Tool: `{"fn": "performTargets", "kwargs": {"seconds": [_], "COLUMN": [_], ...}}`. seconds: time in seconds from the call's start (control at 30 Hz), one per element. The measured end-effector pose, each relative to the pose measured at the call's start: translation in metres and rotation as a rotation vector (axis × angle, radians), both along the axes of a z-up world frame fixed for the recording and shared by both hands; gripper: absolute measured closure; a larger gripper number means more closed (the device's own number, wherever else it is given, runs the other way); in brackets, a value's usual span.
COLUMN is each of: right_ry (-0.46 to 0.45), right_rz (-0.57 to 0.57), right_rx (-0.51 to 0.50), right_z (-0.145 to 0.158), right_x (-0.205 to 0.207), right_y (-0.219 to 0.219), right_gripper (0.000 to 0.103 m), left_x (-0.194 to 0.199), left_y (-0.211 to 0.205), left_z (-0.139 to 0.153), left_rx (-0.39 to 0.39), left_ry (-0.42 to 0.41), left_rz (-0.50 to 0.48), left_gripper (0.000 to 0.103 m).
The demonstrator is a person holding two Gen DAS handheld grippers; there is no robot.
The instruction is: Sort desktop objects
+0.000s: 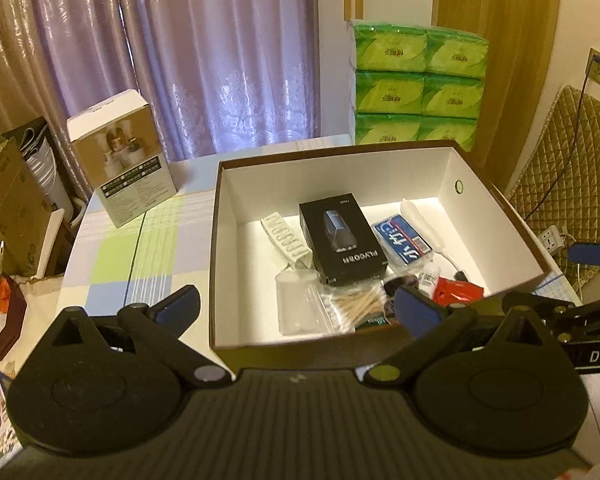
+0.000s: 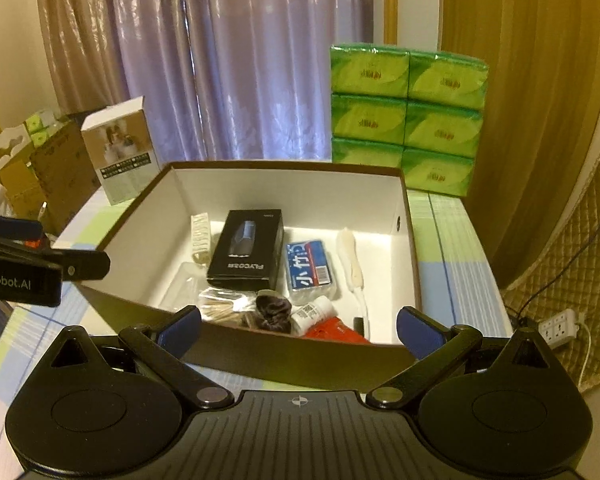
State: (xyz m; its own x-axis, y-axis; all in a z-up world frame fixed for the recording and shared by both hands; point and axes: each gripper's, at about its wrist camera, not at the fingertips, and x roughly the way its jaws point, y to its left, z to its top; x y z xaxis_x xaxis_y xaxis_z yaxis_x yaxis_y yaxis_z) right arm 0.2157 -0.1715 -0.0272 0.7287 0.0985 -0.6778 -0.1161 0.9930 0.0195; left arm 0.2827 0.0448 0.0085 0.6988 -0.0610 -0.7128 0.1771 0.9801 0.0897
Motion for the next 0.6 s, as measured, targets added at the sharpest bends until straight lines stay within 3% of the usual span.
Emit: {"fn": "performTargets", "kwargs": {"seconds": [0.6], "right_ry": [-0.033], "right_rz": [0.031], "right_rx": [0.025], "right_z": [0.03], "right_x": [-0.07], "right_y": [0.0], "right_gripper": [0.002], "left_x": [-0.079], "left_y": [-0.007], "left_z": [0.031], "left_rx": [-0.013], "left_ry": [-0.039], "left_rz": [0.046], "left_gripper": [0.001]}}
